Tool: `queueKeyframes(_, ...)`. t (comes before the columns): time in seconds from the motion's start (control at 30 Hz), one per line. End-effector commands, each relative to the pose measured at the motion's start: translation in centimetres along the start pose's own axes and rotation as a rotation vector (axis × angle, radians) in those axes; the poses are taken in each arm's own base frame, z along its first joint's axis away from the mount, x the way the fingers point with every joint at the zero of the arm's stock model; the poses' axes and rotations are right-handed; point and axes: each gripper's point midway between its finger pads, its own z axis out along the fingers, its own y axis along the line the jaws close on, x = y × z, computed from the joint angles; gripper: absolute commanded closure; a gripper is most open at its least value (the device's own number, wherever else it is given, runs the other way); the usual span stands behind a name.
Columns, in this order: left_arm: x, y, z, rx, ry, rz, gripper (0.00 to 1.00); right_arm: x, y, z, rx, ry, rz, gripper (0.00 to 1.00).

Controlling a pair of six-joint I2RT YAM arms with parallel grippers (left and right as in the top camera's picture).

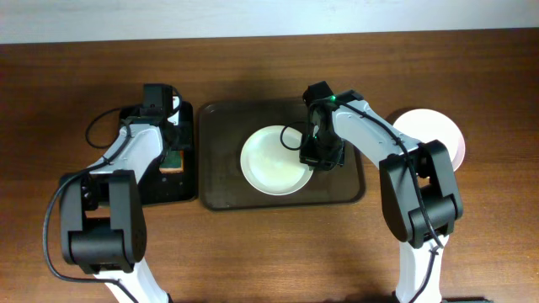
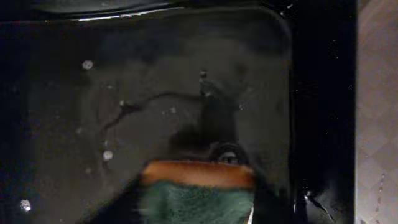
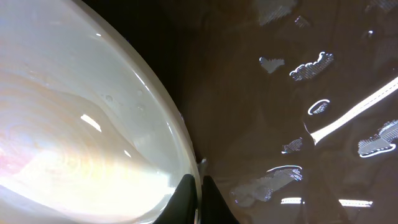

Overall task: Clean dirty plates on tray and stack at the side
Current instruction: 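Return the sponge to the black holder with the left gripper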

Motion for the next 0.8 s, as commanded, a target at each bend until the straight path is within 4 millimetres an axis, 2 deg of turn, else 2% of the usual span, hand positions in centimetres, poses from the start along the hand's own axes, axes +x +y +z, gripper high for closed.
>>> queueKeyframes(0.0,-0.4,0.0,0.2,0.008,-0.005,-0.004,0.96,0.3,-0.5,0.6,0.038,0.009,-0.005,0.96)
queueKeyframes(0.03,-0.4,0.0,0.2,0.008,-0.005,-0.004,1.0,0.3,-0.5,0.6,0.038,0.009,-0.005,0.96)
queueKeyframes(0.27,-0.4,0.8,-0.3,-0.03,0.008,-0.003,1.0,0.3,-0.5,0.6,0.038,0.01,-0.005,0.96)
queueKeyframes(0.33,-0.6,1.4,-0.9,-0.063,0.014,-0.002,0.53,0.3,-0.5,0.6,0.038,0.009,-0.005,0.96)
queueKeyframes(0.37,-0.6,1.7,-1.2,-0.077,0.021,-0.001,0.41,0.3,-0.5,0.6,0.038,0.009,-0.005,0.96)
queueKeyframes(0.43,-0.3,1.7,-1.6,-0.077,0.04,0.002,0.32,0.3,-0.5,0.6,0.038,0.009,-0.005,0.96)
queueKeyframes(0.6,2.5,1.7,-1.9,-0.074,0.154,0.018,0.29,0.2,-0.5,0.6,0.038,0.008,-0.005,0.96)
queueKeyframes(0.77,3.6,0.9,-1.9,-0.031,0.194,0.019,0.42,0.3,-0.5,0.6,0.038,0.009,-0.005,0.96)
